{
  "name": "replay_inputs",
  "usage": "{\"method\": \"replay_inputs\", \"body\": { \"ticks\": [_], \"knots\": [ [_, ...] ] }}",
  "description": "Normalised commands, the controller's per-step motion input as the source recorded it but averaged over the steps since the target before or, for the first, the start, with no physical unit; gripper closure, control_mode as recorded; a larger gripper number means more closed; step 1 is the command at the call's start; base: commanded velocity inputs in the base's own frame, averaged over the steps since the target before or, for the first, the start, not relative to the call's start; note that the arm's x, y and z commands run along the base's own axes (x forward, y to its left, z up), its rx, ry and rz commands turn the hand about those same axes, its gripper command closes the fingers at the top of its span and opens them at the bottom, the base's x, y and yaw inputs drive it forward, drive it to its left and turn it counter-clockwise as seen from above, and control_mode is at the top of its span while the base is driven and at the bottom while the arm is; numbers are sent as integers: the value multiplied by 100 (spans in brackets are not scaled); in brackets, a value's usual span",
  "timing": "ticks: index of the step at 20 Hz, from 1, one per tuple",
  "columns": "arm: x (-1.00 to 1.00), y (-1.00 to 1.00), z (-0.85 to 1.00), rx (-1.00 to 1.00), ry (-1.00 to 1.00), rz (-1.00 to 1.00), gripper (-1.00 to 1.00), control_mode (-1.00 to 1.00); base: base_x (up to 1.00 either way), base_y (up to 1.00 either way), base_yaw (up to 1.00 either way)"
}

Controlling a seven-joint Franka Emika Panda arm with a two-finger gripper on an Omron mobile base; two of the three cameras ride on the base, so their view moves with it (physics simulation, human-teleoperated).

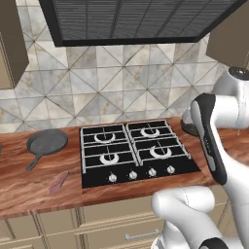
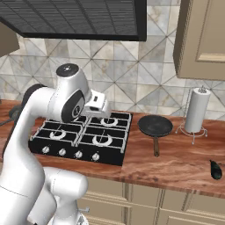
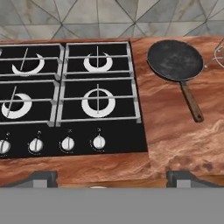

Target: Place both pans onto different burners. Then place the eggplant and the steak on different pans.

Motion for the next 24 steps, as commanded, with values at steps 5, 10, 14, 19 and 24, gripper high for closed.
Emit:
{"method": "replay_inputs", "body": {
  "ticks": [5, 10, 14, 19, 24],
  "knots": [
    [-13, -55, -1, 0, 0, 0, -100, -100, 0, 0, 0],
    [-2, -38, -12, 0, 0, 0, -100, -100, 0, 0, 0],
    [0, -41, -20, 0, 0, 0, -100, -100, 0, 0, 0],
    [0, -44, -19, 0, 0, 0, -100, -100, 0, 0, 0],
    [0, -47, -14, 0, 0, 0, -100, -100, 0, 0, 0]
  ]
}}
